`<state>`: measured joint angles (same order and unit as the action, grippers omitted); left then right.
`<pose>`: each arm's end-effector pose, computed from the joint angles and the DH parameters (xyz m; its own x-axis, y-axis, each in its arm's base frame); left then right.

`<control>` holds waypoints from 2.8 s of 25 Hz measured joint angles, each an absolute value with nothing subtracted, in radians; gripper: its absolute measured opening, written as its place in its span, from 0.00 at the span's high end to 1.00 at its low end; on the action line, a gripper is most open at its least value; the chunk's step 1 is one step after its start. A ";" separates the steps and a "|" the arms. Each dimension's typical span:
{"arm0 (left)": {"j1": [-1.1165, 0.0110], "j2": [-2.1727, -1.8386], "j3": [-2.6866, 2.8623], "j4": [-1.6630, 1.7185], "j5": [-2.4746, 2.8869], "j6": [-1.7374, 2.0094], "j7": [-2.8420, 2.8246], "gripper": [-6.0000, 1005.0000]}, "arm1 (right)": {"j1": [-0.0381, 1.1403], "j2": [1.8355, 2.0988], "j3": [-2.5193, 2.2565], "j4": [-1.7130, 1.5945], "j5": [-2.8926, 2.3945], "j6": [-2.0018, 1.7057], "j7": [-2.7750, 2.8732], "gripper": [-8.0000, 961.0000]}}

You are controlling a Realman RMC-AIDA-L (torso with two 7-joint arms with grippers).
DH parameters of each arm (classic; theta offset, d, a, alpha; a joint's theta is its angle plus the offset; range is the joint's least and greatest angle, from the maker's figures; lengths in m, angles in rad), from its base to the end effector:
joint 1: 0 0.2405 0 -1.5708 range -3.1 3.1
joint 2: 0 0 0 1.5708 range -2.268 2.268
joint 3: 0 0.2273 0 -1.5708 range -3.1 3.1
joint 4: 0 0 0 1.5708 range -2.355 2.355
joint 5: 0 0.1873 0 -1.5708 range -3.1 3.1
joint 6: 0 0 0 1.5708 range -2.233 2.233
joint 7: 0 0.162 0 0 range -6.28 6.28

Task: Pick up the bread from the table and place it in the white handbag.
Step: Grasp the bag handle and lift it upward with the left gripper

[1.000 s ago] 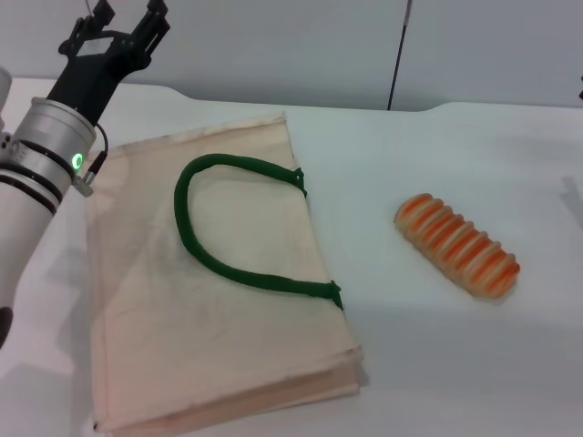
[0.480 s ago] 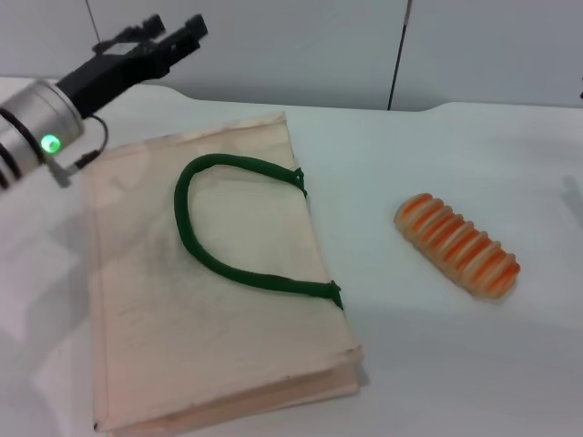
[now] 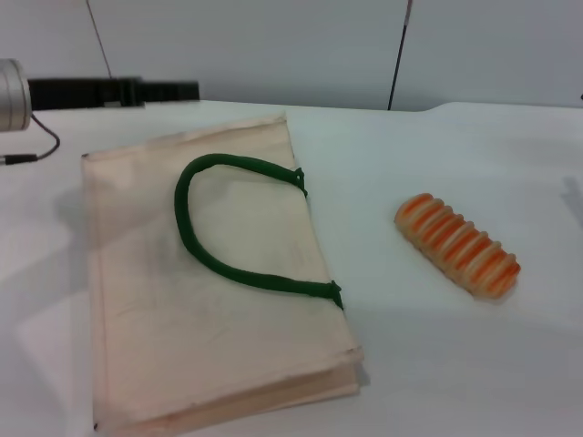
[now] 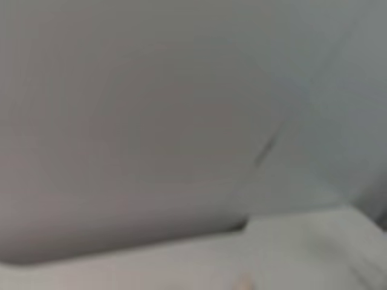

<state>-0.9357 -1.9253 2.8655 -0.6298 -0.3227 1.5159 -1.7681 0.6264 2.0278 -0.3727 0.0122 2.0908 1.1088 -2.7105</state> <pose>-0.2246 0.3918 0.0807 0.5264 0.6162 0.5858 0.8268 -0.5318 -0.1834 0.2777 0.3766 0.0418 0.6149 0.0218 -0.7883 -0.7752 -0.1669 -0.6093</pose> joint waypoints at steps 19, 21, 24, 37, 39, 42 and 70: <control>-0.996 -1.931 2.866 -0.549 -0.007 1.368 -1.866 0.29 | 0.635 2.026 -0.371 0.012 2.104 1.109 -2.710 0.11; -0.998 -1.932 2.866 -0.538 0.005 1.344 -1.871 0.29 | 0.635 2.026 -0.371 0.012 2.104 1.109 -2.710 0.11; -1.000 -1.935 2.865 -0.520 0.006 1.322 -1.874 0.31 | 0.635 2.026 -0.371 0.012 2.104 1.109 -2.710 0.11; -1.016 -1.938 2.866 -0.418 0.041 1.235 -1.862 0.36 | 0.636 2.026 -0.371 0.012 2.103 1.109 -2.709 0.12; -1.017 -1.938 2.866 -0.418 0.043 1.236 -1.864 0.36 | 0.636 2.026 -0.371 0.012 2.103 1.109 -2.709 0.12; -1.017 -1.937 2.865 -0.418 0.042 1.240 -1.866 0.43 | 0.634 2.026 -0.371 0.012 2.103 1.109 -2.709 0.12; -0.905 -1.853 2.864 -0.452 -0.598 1.795 -1.507 0.87 | 0.627 2.026 -0.333 0.016 2.103 1.109 -2.709 0.13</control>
<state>-0.9046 -1.8527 2.8640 -0.4517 -0.5983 1.7954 -1.5072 0.6272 2.0264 -0.3327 0.0163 2.1031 1.1090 -2.7089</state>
